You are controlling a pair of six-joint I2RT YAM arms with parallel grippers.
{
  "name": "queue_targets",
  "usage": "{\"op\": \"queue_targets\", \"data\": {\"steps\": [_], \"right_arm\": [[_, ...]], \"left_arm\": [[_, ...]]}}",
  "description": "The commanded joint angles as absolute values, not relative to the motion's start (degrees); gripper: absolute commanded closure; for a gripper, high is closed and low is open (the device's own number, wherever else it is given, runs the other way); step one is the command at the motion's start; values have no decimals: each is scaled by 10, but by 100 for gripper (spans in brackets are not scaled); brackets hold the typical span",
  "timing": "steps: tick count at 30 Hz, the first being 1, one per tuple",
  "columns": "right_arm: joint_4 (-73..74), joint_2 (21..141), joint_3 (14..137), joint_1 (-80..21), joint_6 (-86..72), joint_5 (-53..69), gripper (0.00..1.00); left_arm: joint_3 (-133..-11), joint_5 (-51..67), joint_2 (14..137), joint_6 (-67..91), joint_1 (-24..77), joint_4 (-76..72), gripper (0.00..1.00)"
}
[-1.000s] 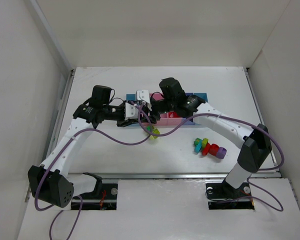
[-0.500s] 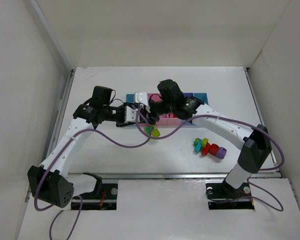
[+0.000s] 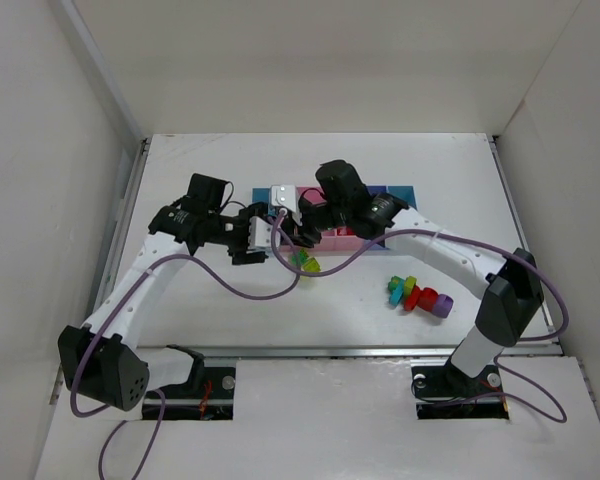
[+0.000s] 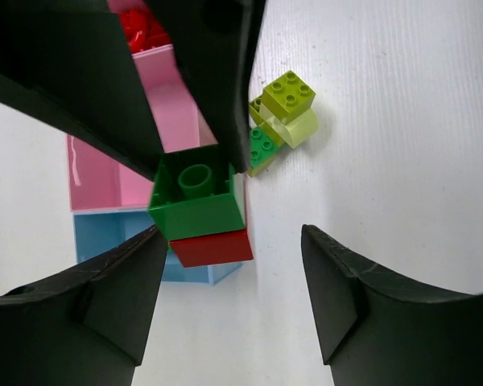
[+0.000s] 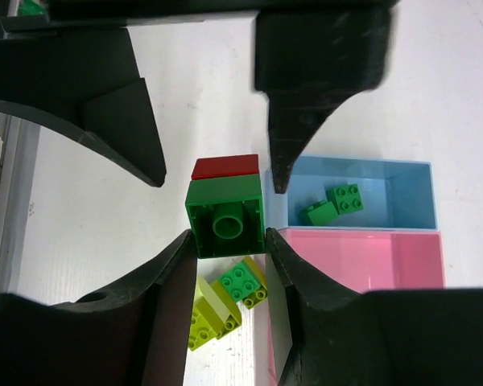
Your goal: Sort the legos into containers by color
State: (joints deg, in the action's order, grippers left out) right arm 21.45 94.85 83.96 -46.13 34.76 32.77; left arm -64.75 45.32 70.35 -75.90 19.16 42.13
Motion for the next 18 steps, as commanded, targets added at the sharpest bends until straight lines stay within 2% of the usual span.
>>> {"op": "queue_targets", "data": {"steps": [1,6,9,11,14,15,16,18], "right_arm": [[205,927,835,-461,351,334,100],[200,927,835,-461,351,345,100],[193,922,835,-461,351,351,100],[187,922,835,-461,351,351,100],[182,922,835,-461,351,357,100],[182,922,835,-461,351,357,100],[182,922,835,-461,351,357,100],[182,922,835,-461,345,357,100]], "left_arm": [[-651,465,700,-716,194,388,36],[-646,452,694,-611,194,328,35],[-633,457,688,-618,194,322,42],[-624,449,688,-618,194,322,51],[-618,435,688,-618,194,316,77],[-618,430,693,-607,194,310,92],[-618,430,693,-597,194,305,97],[-618,423,693,-580,194,288,100]]}}
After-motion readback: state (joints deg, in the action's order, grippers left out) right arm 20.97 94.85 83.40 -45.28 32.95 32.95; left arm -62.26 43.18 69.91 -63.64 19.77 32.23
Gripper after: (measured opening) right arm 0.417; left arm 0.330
